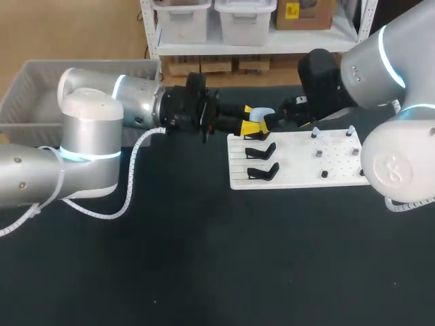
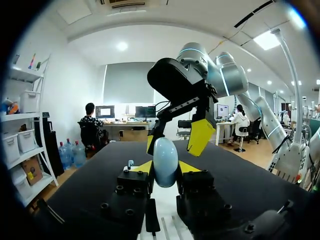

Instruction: Pick up each earbud case from the left stands, insert the matching earbuds, close the lid, and place the case in the box.

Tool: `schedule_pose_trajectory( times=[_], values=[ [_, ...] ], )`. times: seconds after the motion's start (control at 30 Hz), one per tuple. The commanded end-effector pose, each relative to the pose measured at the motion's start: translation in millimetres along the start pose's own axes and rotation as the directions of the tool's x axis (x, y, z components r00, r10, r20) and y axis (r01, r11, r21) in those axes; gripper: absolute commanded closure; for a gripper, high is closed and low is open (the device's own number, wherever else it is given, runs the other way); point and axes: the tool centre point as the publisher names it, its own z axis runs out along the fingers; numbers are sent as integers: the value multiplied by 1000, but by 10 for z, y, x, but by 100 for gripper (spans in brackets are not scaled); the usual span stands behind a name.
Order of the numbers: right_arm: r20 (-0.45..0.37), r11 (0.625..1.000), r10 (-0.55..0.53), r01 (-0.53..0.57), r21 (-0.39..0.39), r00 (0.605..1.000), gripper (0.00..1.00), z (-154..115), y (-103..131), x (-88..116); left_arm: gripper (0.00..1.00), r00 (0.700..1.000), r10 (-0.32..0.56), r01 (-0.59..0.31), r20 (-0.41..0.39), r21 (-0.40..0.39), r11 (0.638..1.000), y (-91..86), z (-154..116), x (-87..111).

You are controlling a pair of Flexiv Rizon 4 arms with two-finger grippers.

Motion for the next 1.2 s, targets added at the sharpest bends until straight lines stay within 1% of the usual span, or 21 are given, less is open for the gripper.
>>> schedule_pose_trajectory(
  times=[0.03,0.6,0.87,1.07,1.13,1.2],
  values=[
    [13,1000,8,-8,1,1000,0,8,-11,-9,100,1000,3,-3,2,-6,1000,-21,0,7],
    [18,999,31,-31,24,999,0,37,-90,-66,100,1000,3,-3,2,-6,1000,-21,0,7],
    [28,999,36,-37,36,999,0,23,-117,-127,100,1000,3,-3,2,-6,1000,-21,0,7],
    [71,998,33,-36,49,997,0,-94,-132,-219,100,1000,3,-3,2,-6,1000,-21,0,7],
    [95,997,19,-26,69,995,0,-175,-147,-242,100,1000,3,-3,2,-6,1000,-21,0,7],
    [118,994,-8,-4,107,993,0,-278,-171,-252,100,1000,3,-3,2,-6,1000,-21,0,7]
  ],
)
